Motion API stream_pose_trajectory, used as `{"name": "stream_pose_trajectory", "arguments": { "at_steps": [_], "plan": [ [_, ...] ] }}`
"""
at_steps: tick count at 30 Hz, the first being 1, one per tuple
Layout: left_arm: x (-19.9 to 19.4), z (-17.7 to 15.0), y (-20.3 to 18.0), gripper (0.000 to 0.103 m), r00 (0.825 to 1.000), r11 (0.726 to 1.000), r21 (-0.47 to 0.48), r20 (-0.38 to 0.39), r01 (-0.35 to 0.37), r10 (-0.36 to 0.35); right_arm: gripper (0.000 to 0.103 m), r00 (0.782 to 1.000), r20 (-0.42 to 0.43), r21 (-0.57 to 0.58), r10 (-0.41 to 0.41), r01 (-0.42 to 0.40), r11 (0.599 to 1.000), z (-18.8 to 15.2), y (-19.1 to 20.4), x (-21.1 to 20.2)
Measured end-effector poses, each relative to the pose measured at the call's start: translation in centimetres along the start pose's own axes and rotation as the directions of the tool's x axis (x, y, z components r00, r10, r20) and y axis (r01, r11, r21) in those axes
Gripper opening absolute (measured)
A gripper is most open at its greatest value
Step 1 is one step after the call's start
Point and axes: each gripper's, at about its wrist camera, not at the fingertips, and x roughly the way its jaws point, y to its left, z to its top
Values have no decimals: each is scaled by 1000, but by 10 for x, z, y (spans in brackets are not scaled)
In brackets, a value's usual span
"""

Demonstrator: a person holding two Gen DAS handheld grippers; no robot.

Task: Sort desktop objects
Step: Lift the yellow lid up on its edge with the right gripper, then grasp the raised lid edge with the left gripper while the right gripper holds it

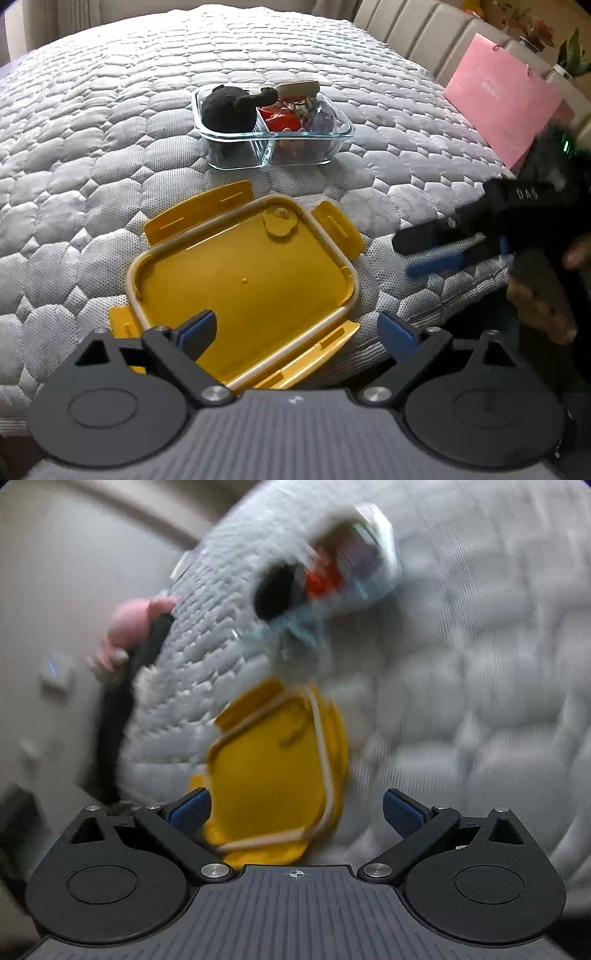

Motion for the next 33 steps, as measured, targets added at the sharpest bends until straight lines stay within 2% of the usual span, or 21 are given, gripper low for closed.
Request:
{"name": "stream_pose_trajectory", "arguments": {
  "at_steps": [4,5,11,15,16,17,18,21,23,24,26,28,30,31,32,33],
  "plan": [
    [5,0,-1,95,1000,1000,2,-21,2,-2,99,991,-63,226,120,-103,969,-15,-37,16],
    [6,0,-1,95,1000,1000,3,-25,2,-1,96,992,-55,223,118,-103,969,-17,-37,19],
    [6,2,1,95,1000,1000,10,-18,-11,11,97,995,-2,156,102,-101,983,-13,-19,42],
    [-13,5,18,95,991,992,7,54,-125,125,96,997,36,98,73,-76,992,-5,-1,54],
    [-18,5,24,95,985,988,2,70,-157,157,91,997,48,85,64,-67,994,-3,3,54],
    [-23,5,29,95,978,982,-4,86,-189,189,56,998,55,67,40,-44,997,-1,7,54],
    [-27,4,33,95,974,978,-3,94,-209,208,22,997,40,78,61,-64,995,2,7,56],
    [-42,-6,30,94,952,960,67,164,-272,258,18,989,1,147,150,-148,978,11,6,56],
    [-48,-18,14,94,913,917,169,264,-361,310,18,987,21,121,160,-161,979,18,17,47],
    [-47,-24,3,94,880,873,227,320,-432,352,18,987,32,95,160,-162,982,22,26,41],
    [-42,-35,-20,94,796,753,320,430,-575,426,17,986,44,55,162,-164,985,30,44,31],
    [-31,-45,-39,94,705,614,375,522,-695,479,16,986,35,39,162,-163,986,38,64,26],
    [-18,-49,-52,94,640,511,396,576,-763,509,16,987,34,4,155,-155,988,45,84,24],
    [-15,-49,-55,94,621,487,393,588,-780,519,16,989,38,-22,143,-142,990,47,96,24],
    [-14,-48,-57,94,610,483,383,593,-788,526,16,991,45,-55,129,-126,990,48,107,23],
    [-15,-46,-57,94,608,493,368,591,-788,530,17,992,54,-82,117,-112,990,49,116,24]
  ]
}}
